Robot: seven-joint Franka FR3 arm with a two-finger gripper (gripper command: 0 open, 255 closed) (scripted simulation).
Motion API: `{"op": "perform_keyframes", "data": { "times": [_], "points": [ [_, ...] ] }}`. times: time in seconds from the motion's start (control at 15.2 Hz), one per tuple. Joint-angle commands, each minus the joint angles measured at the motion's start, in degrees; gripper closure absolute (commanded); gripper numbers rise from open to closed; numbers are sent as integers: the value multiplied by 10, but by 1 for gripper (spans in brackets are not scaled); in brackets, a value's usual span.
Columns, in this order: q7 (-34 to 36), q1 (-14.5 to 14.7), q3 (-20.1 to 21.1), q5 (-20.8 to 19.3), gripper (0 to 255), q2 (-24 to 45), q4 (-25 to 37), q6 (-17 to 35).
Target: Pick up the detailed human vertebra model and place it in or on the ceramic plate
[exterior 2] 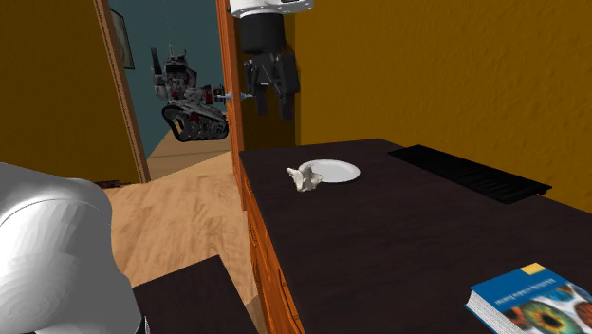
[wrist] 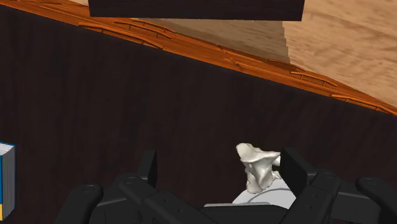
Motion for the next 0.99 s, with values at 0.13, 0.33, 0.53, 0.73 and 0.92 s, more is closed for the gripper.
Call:
{"op": "perform_keyframes", "data": {
  "times": [0.13,0.33,0.53,0.73,0.92],
  "points": [
    [7,4,6,8,0,28,-7,30],
    [16,10,14,21,0,75,-14,74],
    [25,17,23,32,0,125,-13,116],
    [32,23,32,43,0,180,-7,156],
    [39,29,40,52,0,237,6,193]
  ]
}}
